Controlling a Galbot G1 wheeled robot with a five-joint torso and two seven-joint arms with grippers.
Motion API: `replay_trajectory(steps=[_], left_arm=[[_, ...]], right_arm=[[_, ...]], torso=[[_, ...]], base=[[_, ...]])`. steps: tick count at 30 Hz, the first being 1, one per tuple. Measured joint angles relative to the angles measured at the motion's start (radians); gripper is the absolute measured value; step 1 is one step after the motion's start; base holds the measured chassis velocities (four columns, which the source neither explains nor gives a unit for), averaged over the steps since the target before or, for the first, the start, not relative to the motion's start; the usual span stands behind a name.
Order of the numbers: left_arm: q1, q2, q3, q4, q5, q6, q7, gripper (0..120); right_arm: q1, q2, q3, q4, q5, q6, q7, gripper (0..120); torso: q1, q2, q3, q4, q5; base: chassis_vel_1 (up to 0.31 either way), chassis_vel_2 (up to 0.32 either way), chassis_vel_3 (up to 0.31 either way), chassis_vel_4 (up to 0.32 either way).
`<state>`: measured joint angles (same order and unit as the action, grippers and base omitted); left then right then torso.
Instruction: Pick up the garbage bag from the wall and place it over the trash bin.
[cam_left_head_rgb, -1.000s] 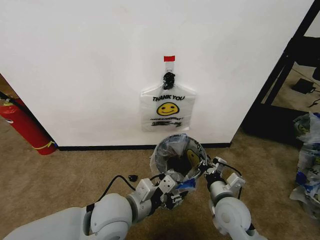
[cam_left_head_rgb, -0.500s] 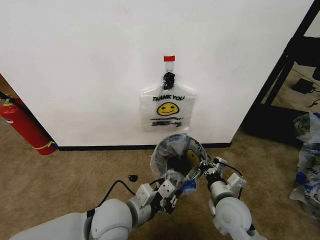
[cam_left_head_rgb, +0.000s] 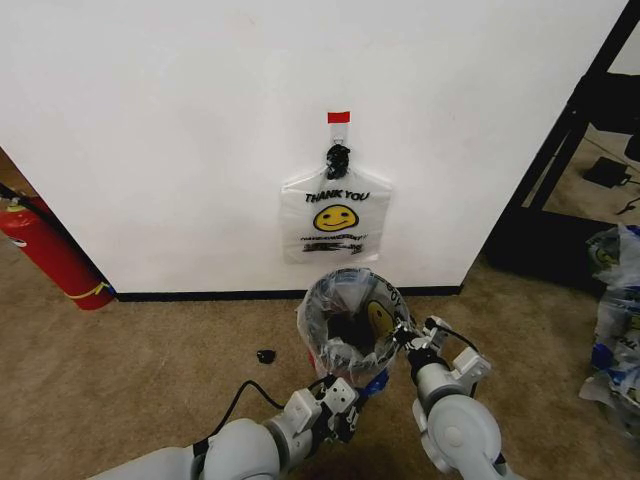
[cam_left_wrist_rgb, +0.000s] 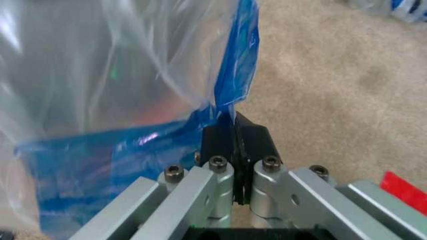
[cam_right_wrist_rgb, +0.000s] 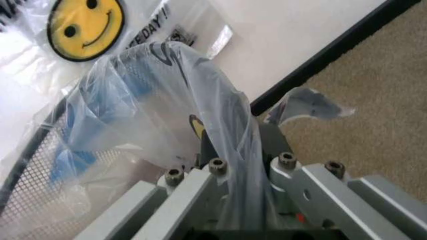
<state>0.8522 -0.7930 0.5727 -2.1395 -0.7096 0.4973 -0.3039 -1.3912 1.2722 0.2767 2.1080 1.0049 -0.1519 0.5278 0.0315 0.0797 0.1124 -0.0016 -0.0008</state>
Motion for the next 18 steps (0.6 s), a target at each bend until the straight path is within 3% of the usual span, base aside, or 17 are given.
replay_trajectory(steps=[7, 18], left_arm=[[0.009, -0.019, 0.0, 0.053, 0.013, -0.013, -0.003, 0], [0.017, -0.024, -0.003, 0.057, 0.014, -0.021, -0.01, 1]], right_arm=[[-0.007, -0.001, 0.001, 0.024, 0.018, -0.006, 0.003, 1], [-0.016, 0.006, -0.002, 0.028, 0.027, -0.011, 0.004, 1]], torso=[[0.0, 0.0, 0.0, 0.0001, -0.0001], [0.0, 0.0, 0.0, 0.0, -0.0002]], base=[[0.0, 0.0, 0.0, 0.0], [0.0, 0.0, 0.0, 0.0]])
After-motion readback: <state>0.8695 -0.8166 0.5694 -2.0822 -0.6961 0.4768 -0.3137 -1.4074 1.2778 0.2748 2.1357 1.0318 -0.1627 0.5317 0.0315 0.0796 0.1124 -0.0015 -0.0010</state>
